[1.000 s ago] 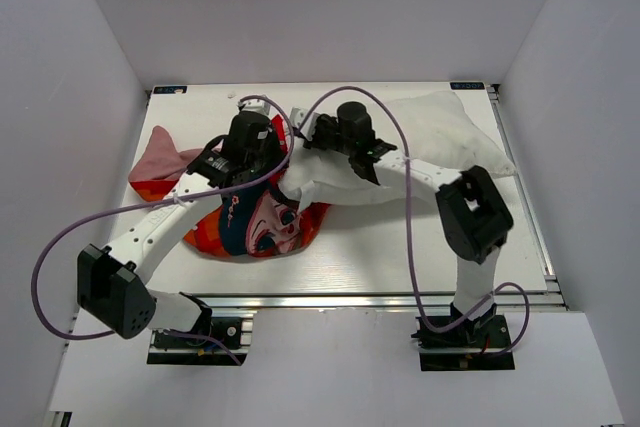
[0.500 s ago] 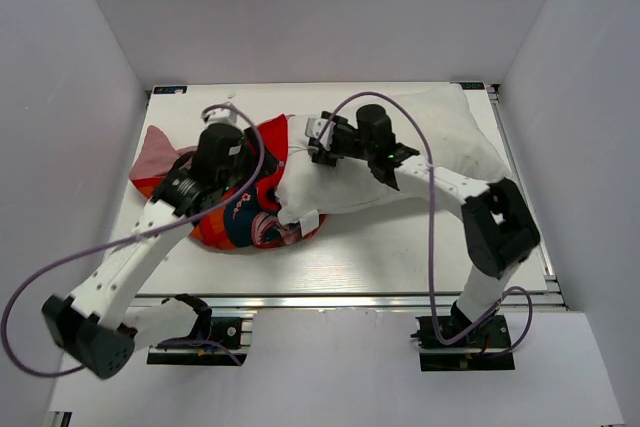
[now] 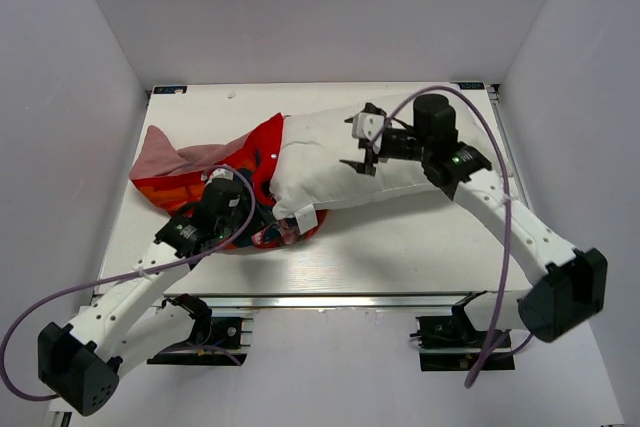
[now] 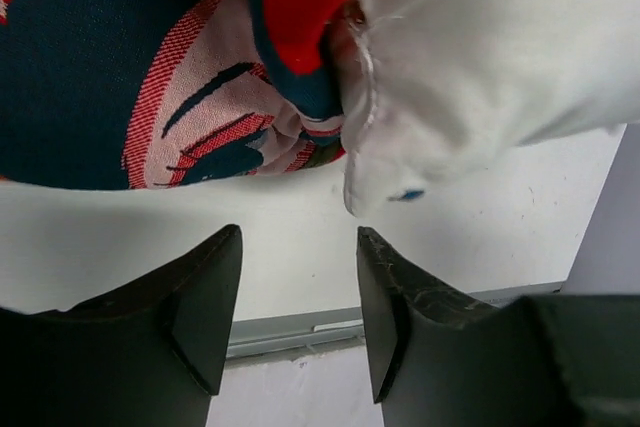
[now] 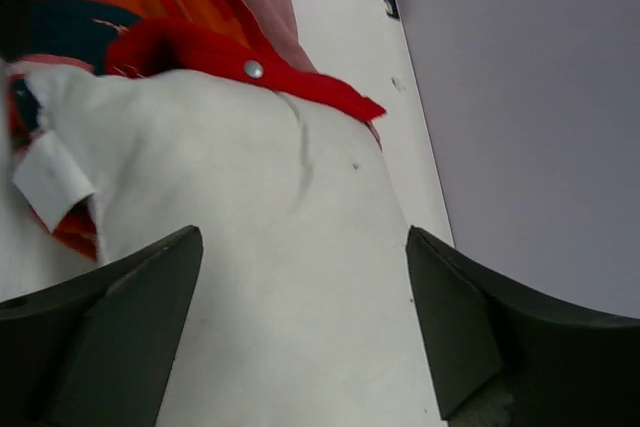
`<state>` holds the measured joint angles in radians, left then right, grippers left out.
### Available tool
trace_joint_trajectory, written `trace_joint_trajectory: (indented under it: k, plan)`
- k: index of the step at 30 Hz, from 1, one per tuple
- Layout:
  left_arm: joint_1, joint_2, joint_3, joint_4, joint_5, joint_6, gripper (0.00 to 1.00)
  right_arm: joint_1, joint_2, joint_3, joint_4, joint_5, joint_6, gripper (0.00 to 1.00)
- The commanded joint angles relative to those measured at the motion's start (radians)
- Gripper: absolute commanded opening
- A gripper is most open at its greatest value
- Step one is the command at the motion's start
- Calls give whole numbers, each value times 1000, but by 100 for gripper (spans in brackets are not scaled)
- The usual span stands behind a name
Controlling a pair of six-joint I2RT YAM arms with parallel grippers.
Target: Put the pillow into the pillowcase
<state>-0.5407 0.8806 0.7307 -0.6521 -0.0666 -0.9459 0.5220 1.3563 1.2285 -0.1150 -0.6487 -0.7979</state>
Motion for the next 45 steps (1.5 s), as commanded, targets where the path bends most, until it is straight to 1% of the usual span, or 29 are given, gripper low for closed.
trace_joint_trajectory:
  k: [1,3,4,7,9,14,20,23,25,26,28,30,31,33,34,35,36,38,39,43,44,45]
  plan:
    - [-5,24,-36,139,19,-51,59,25,-106,-84,-129,-155,-130,89]
    - [-5,58,-57,183,14,-56,62,61,-134,-191,-89,-106,-177,89]
    - [-5,92,-59,219,5,-59,63,93,-150,-222,-68,-89,-213,89]
    - [-5,164,-42,267,-21,-56,65,131,-140,-291,16,-26,-234,89]
    - [-7,193,-33,281,-58,-53,65,138,-112,-287,23,0,-245,89]
    - [-5,268,10,286,-151,-63,66,153,-39,-250,55,3,-277,90]
    - [-5,227,10,293,-183,-77,64,214,52,-274,89,23,-371,89]
    - [-5,209,-2,292,-182,-74,64,256,122,-282,161,95,-394,89]
    - [-4,216,-5,296,-177,-74,65,285,179,-274,239,147,-383,89]
    - [-5,219,-5,299,-176,-74,65,294,197,-271,268,208,-380,89]
    - [-5,231,-10,316,-173,-76,65,305,255,-258,351,259,-386,89]
    - [-5,241,-8,324,-176,-77,65,309,291,-253,403,345,-408,87]
    - [-5,248,-2,316,-182,-83,65,309,323,-250,478,374,-408,83]
    - [-5,253,7,293,-211,-103,65,308,355,-238,526,454,-397,73]
    - [-5,253,13,264,-225,-114,65,308,383,-222,572,483,-390,58]
    - [-5,245,15,247,-255,-123,65,303,394,-215,587,527,-374,47]
    - [-4,236,15,235,-271,-132,66,291,403,-205,600,537,-362,38]
    - [-4,209,7,215,-294,-154,66,274,411,-173,578,538,-321,9]
    - [-4,201,3,215,-308,-157,66,262,406,-172,581,537,-304,1]
    - [1,201,13,220,-331,-166,66,234,333,-193,581,471,-233,0]
    - [2,213,25,227,-337,-166,67,225,299,-196,571,412,-181,0]
    - [4,219,33,227,-337,-166,67,216,299,-196,554,411,-152,0]
